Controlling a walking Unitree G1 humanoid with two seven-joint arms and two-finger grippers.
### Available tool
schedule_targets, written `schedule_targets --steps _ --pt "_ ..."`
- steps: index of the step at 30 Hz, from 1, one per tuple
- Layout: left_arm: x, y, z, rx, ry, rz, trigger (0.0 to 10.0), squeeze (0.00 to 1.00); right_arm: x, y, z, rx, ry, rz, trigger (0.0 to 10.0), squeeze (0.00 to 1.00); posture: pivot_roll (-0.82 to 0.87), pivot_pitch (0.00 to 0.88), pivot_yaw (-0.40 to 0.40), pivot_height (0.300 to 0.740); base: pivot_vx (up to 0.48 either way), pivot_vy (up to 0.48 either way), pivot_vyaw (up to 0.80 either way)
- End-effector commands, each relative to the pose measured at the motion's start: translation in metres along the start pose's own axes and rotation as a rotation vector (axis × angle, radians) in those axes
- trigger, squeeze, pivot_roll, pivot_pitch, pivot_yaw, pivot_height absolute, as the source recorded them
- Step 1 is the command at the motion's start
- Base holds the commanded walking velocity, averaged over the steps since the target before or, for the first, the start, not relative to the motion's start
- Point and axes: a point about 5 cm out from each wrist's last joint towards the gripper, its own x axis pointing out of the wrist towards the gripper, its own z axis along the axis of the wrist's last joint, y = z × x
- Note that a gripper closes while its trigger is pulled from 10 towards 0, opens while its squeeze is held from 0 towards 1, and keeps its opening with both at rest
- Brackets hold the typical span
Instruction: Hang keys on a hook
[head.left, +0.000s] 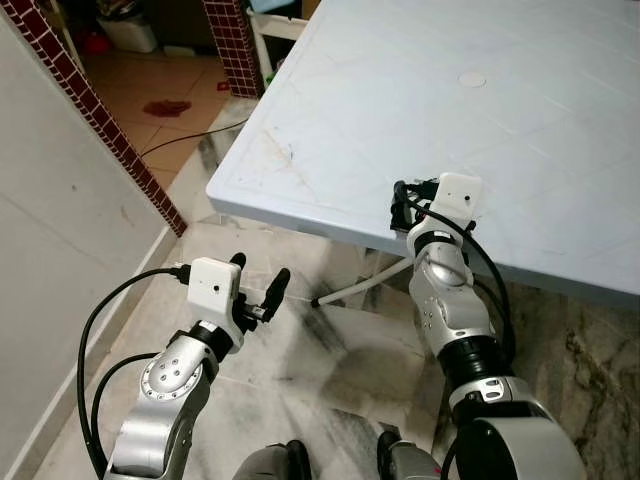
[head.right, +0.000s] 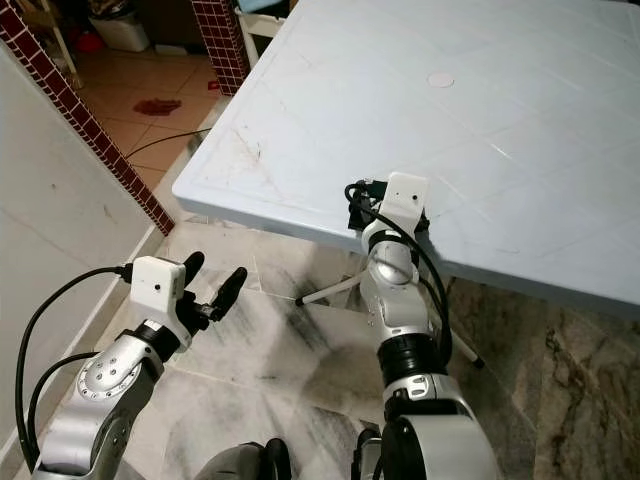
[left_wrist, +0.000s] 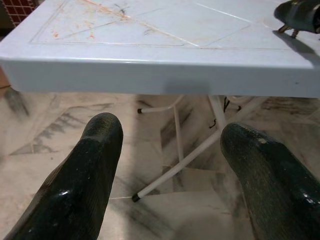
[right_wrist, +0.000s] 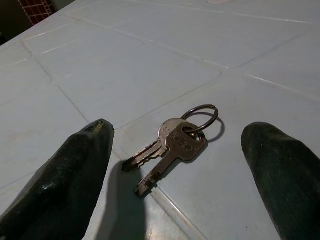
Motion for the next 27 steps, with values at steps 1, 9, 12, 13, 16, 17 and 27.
schedule_targets --steps 1,9,12,13,16,17,27 --pt "-0.002 -0.001 -0.001 0.006 0.01 -0.006 10.0 0.0 0.002 -0.004 -0.007 0.006 0.038 -0.008 4.5 0.0 0.04 0.245 0.101 0.74 0.0 0.0 0.0" --pt "0.0 -0.002 -0.001 -0.001 0.003 -0.002 10.0 0.0 0.009 -0.003 -0.004 0.006 0.054 0.012 9.8 0.0 0.04 0.24 0.093 0.74 0.0 0.0 0.0" --pt "-0.001 -0.001 -0.001 0.001 0.003 0.001 10.0 0.0 0.013 0.0 -0.002 0.014 0.065 0.025 10.0 0.0 0.04 0.241 0.096 0.74 0.0 0.0 0.0" --pt "-0.002 -0.001 -0.001 0.001 0.003 0.001 10.0 0.0 0.013 0.001 -0.002 0.028 0.071 0.026 10.0 0.0 0.04 0.242 0.098 0.74 0.0 0.0 0.0" --pt "-0.003 -0.001 -0.001 0.004 0.005 0.001 10.0 0.0 0.016 0.002 0.0 0.042 0.077 0.03 10.0 0.0 0.05 0.245 0.102 0.74 0.0 0.0 0.0" --pt "-0.003 -0.001 -0.001 0.004 0.006 0.0 10.0 0.0 0.016 0.002 0.001 0.042 0.076 0.03 10.0 0.0 0.05 0.245 0.102 0.74 0.0 0.0 0.0" --pt "-0.003 -0.001 0.0 0.01 0.01 -0.003 10.0 0.0 0.018 0.008 -0.004 0.0 0.134 0.076 0.0 0.0 0.06 0.249 0.104 0.74 0.0 0.0 0.0"
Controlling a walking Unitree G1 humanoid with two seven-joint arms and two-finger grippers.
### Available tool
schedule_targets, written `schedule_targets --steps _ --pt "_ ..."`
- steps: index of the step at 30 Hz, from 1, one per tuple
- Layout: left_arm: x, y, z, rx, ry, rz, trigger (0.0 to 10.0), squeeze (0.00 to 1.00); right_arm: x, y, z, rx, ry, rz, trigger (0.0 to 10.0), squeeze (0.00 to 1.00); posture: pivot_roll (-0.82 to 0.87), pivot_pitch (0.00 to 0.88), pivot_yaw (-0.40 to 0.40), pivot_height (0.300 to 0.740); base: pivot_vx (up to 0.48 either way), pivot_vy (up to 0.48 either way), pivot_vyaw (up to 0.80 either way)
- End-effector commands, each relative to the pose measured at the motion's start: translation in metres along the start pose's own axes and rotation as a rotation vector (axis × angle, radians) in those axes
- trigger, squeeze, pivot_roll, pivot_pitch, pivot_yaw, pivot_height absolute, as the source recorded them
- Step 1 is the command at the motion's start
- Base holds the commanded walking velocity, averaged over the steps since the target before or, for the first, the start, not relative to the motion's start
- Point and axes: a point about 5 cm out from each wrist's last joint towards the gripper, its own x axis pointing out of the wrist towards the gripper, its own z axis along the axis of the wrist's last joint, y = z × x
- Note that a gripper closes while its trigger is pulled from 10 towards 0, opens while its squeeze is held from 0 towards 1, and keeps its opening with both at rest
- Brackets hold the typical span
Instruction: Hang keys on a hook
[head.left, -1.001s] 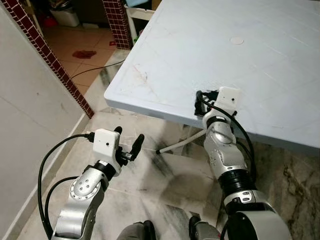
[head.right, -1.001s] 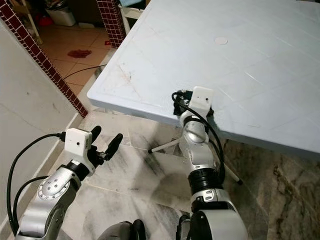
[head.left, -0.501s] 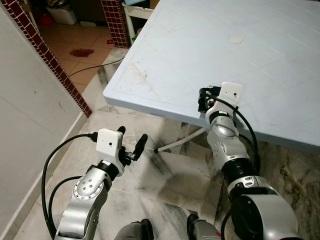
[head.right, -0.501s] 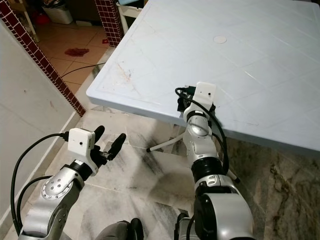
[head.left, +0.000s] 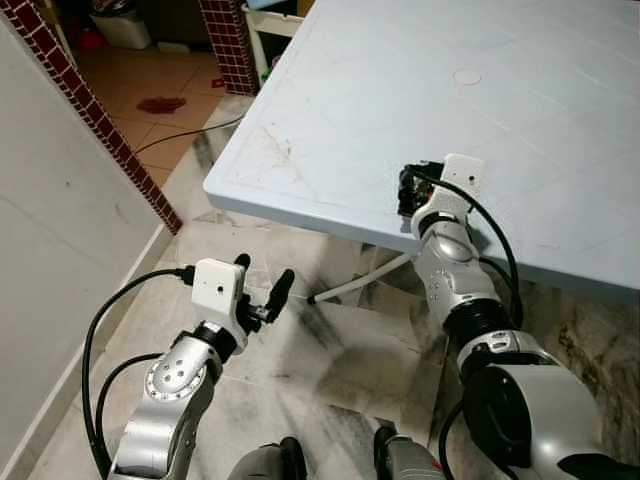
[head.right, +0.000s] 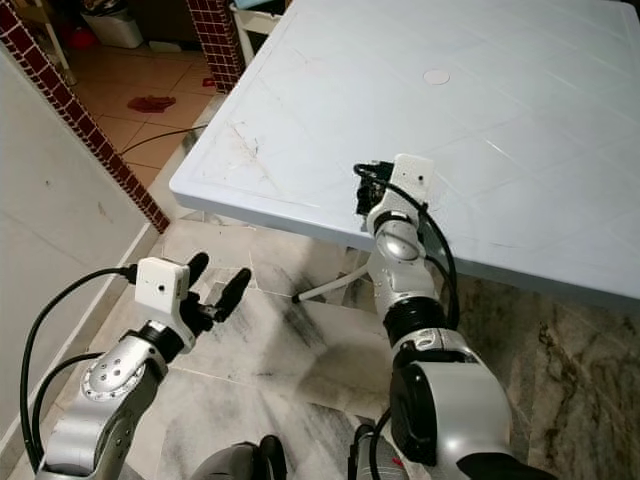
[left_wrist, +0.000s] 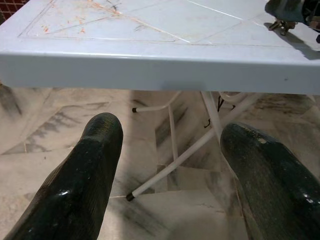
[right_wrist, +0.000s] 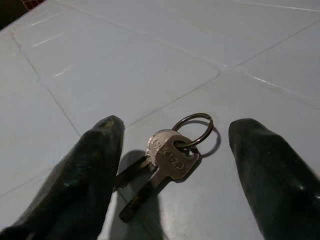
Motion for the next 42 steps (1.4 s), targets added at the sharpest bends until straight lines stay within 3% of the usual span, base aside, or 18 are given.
schedule_targets --steps 1,13,42 --pt "-0.003 0.001 0.0 0.013 0.008 -0.001 10.0 0.0 -0.003 0.007 -0.015 -0.022 0.079 0.037 0.0 0.0 0.05 0.249 0.103 0.74 0.0 0.0 0.0" --pt "-0.003 0.0 0.0 0.01 0.01 -0.003 10.0 0.0 -0.006 0.01 -0.023 -0.014 0.105 0.054 0.0 0.0 0.05 0.249 0.104 0.74 0.0 0.0 0.0" --pt "0.0 0.002 0.0 0.031 0.021 -0.013 10.0 0.0 -0.011 -0.008 -0.035 -0.008 0.105 0.028 0.0 0.0 0.06 0.233 0.119 0.74 0.0 0.0 0.0"
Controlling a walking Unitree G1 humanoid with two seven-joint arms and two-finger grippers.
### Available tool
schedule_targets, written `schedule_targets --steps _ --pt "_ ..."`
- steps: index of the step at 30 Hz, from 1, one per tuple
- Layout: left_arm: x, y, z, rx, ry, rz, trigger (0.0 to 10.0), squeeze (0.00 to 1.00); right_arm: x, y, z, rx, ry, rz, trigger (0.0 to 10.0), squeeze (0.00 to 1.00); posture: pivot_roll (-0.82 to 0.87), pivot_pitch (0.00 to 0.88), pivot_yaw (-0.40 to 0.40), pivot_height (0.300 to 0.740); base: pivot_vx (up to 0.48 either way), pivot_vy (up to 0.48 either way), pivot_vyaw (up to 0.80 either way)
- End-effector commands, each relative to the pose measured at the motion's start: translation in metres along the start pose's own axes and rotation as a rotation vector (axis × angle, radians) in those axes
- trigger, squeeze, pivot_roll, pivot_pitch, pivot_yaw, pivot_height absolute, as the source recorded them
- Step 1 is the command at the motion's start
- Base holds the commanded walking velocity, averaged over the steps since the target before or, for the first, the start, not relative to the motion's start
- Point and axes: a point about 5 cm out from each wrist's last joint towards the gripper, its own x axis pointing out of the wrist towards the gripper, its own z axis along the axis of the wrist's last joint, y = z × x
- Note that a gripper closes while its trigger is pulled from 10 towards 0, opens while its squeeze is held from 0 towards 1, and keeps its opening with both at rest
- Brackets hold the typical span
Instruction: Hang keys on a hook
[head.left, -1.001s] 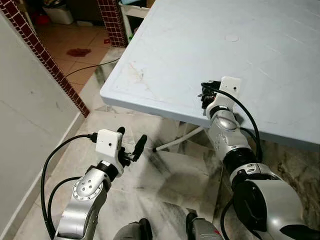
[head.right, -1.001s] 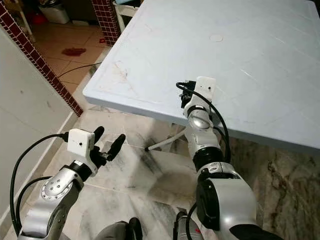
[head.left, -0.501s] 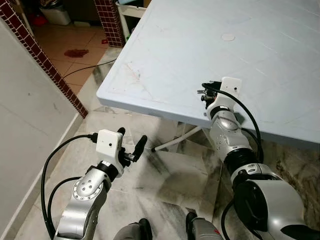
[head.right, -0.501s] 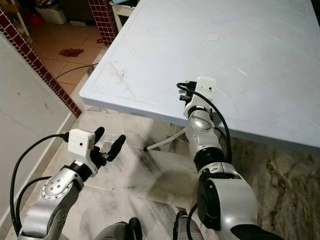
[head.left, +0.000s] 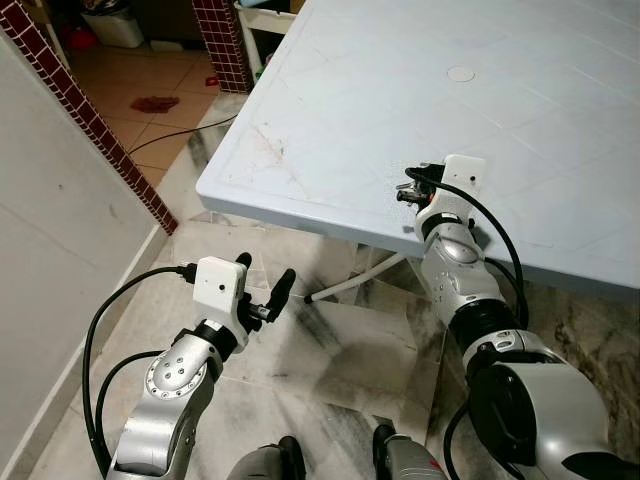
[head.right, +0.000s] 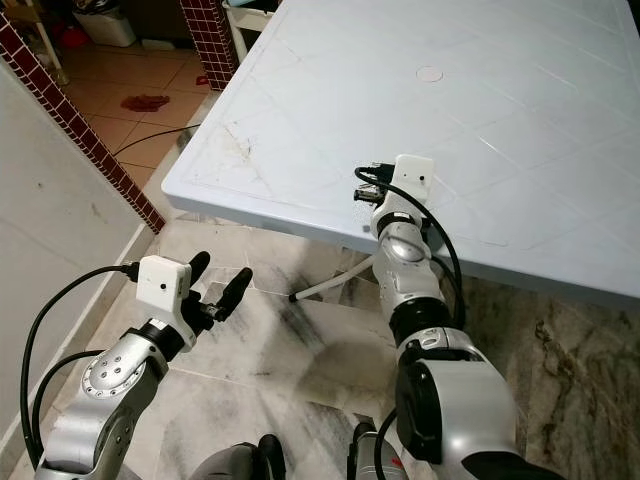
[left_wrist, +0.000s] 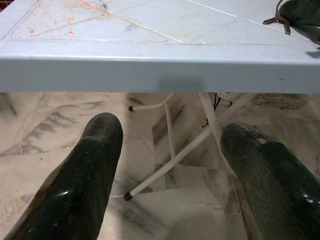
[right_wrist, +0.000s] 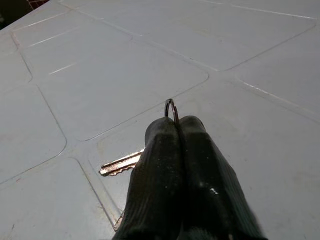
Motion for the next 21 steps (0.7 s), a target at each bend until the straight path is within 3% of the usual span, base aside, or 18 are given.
schedule_targets --steps 1,10,12,21 --pt "-0.002 0.002 -0.001 0.02 0.015 -0.002 10.0 0.0 -0.011 -0.002 -0.032 0.011 0.124 -0.013 0.0 0.0 0.06 0.233 0.12 0.74 0.0 0.0 0.0" --pt "0.0 0.004 0.0 0.026 0.009 0.002 10.0 0.0 -0.014 -0.005 -0.03 -0.051 0.056 -0.018 0.0 0.0 0.06 0.227 0.123 0.74 0.0 0.0 0.0" --pt "0.002 0.005 0.002 0.032 0.003 0.007 10.0 0.0 -0.016 -0.003 -0.019 -0.148 -0.058 -0.006 0.0 0.0 0.05 0.222 0.127 0.74 0.0 0.0 0.0" --pt "0.009 0.008 0.005 0.041 -0.019 0.031 10.0 0.0 -0.024 0.002 0.007 -0.286 -0.265 0.016 0.0 0.0 0.03 0.208 0.128 0.74 0.0 0.0 0.0"
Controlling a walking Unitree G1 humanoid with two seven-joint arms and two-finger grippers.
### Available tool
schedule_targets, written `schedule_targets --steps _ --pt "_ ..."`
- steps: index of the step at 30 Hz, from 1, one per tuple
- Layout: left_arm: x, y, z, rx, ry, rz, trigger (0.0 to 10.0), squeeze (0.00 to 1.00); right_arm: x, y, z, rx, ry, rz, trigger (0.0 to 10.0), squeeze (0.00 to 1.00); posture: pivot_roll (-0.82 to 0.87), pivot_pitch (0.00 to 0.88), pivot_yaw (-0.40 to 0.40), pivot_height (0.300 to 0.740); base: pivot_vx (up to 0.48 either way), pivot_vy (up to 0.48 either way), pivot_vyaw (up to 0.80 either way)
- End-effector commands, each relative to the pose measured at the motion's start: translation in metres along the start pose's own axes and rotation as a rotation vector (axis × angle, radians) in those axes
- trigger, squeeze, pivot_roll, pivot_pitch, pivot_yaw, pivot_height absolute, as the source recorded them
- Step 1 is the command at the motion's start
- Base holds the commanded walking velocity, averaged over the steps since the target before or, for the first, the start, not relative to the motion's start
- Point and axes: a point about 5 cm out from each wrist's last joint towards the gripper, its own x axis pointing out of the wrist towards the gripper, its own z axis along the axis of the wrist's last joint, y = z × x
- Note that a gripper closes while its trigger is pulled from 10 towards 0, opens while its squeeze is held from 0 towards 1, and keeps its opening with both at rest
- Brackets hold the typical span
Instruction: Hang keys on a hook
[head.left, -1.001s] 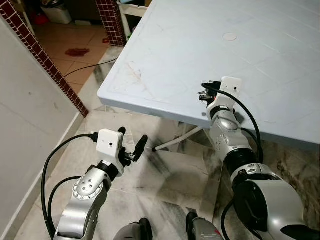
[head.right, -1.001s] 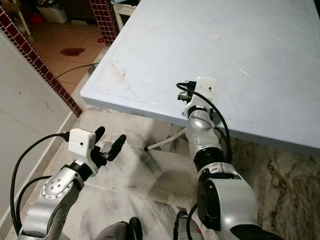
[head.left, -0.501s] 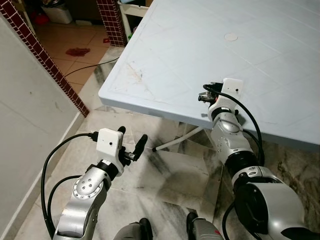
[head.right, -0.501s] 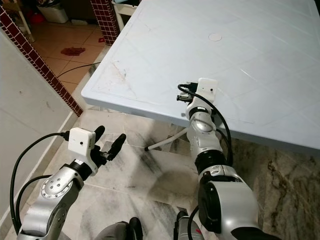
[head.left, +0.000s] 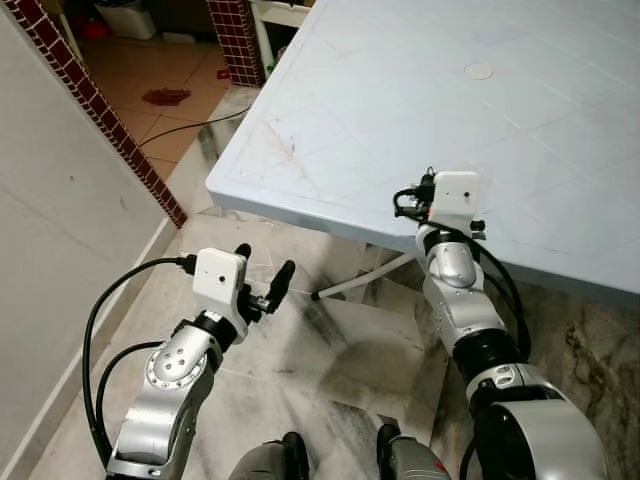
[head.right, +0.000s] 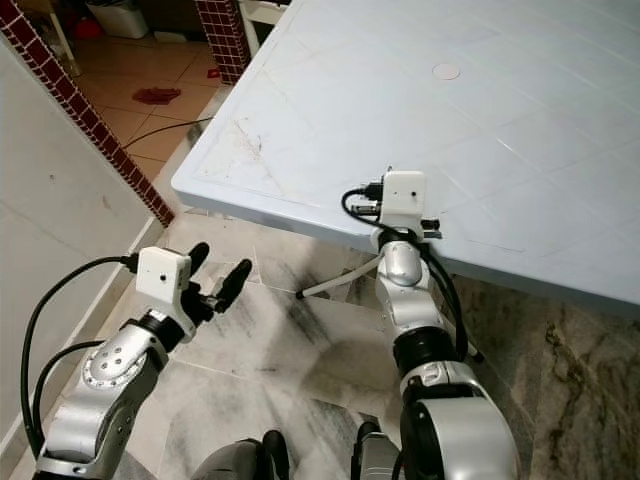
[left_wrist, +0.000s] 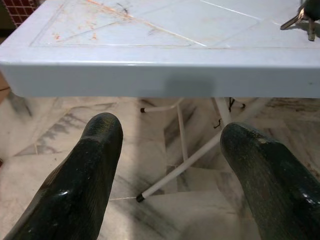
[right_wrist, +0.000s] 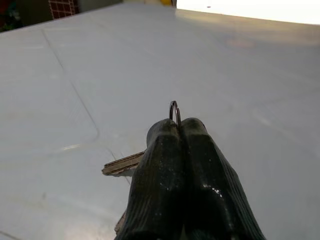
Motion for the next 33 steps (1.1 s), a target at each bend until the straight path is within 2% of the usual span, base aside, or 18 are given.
schedule_targets --steps 1,4,5,6,7,8,22,30,33 --pt "0.0 0.003 -0.002 0.013 0.006 0.021 10.0 0.0 -0.001 0.002 0.009 -0.023 -0.057 0.008 0.0 0.0 0.03 0.208 0.128 0.74 0.0 0.0 0.0" --pt "0.002 0.003 -0.001 0.012 0.001 0.022 10.0 0.0 -0.002 0.001 0.014 -0.052 -0.09 0.002 0.2 0.0 0.02 0.204 0.127 0.74 0.0 0.0 0.0" --pt "0.003 0.002 -0.001 0.011 0.0 0.021 10.0 0.0 -0.003 0.0 0.016 -0.058 -0.102 0.001 1.0 0.0 0.02 0.202 0.126 0.74 0.0 0.0 0.0" --pt "0.004 0.002 -0.001 0.01 -0.002 0.021 10.0 0.0 -0.003 0.0 0.018 -0.063 -0.11 -0.002 1.0 0.0 0.02 0.201 0.126 0.74 0.0 0.0 0.0" --pt "0.006 0.001 -0.001 0.009 -0.007 0.02 10.0 0.0 -0.005 -0.001 0.021 -0.071 -0.123 -0.009 8.0 0.0 0.01 0.196 0.123 0.74 0.0 0.0 0.0" --pt "0.008 0.0 -0.001 0.005 -0.014 0.021 10.0 0.0 -0.006 -0.001 0.023 -0.081 -0.138 -0.009 10.0 0.0 0.0 0.192 0.121 0.74 0.0 0.0 0.0" --pt "0.022 0.0 0.003 -0.009 -0.08 0.079 10.0 0.0 -0.027 -0.007 0.046 -0.145 -0.247 0.001 10.0 0.0 -0.04 0.144 0.08 0.74 0.0 0.0 0.0" --pt "0.024 -0.002 0.002 -0.014 -0.092 0.089 10.0 0.0 -0.038 -0.006 0.05 -0.164 -0.24 0.019 10.0 0.0 -0.05 0.142 0.08 0.74 0.0 0.0 0.0" --pt "0.024 -0.001 0.003 -0.011 -0.097 0.092 10.0 0.0 -0.042 -0.005 0.047 -0.16 -0.223 0.015 10.0 0.0 -0.04 0.149 0.09 0.74 0.0 0.0 0.8"
